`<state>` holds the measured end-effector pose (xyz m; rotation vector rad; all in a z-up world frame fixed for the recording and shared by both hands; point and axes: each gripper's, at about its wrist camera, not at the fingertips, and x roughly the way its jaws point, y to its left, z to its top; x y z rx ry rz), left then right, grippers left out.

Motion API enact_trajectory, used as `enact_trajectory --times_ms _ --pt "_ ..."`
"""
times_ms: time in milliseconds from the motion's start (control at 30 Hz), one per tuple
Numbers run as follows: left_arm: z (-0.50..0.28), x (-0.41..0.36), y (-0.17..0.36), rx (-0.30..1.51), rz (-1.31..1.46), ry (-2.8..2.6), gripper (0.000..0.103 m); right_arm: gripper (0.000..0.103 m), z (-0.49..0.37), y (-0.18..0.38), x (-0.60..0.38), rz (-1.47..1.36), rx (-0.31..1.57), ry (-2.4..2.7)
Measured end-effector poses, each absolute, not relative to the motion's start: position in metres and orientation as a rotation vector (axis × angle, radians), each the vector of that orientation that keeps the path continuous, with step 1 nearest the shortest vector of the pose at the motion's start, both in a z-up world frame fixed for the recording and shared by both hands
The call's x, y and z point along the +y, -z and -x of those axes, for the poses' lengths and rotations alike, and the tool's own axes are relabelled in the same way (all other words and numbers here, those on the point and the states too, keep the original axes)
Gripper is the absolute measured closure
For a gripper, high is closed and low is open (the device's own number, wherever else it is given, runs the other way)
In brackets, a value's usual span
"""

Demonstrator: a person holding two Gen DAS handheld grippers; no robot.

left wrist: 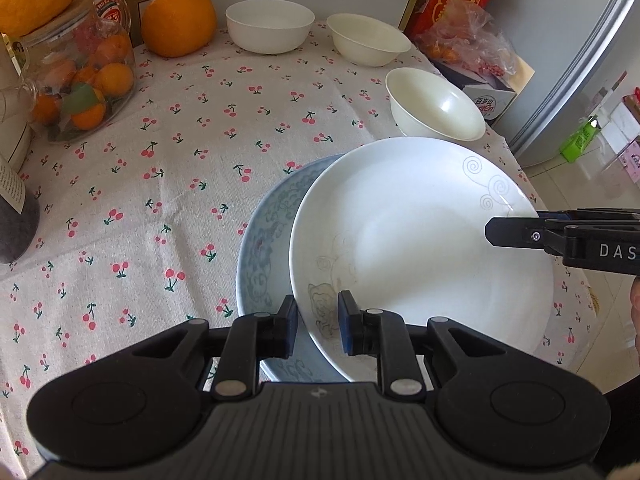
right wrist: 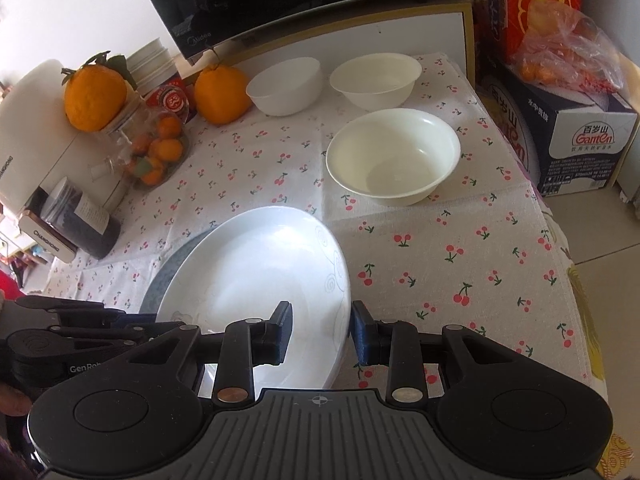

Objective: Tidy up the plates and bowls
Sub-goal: 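Carry the white plate with both tools onto the blue-patterned plate stack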

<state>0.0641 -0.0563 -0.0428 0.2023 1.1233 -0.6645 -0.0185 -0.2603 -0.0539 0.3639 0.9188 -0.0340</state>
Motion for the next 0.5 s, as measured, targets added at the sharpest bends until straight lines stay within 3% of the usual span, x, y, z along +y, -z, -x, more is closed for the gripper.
enact_trajectory --times_ms 500 --pt "-0.058 -0.052 0.037 1.073 -0.283 0.634 0.088 0.071 0.007 0.059 -0.225 -0.107 0.955 0.049"
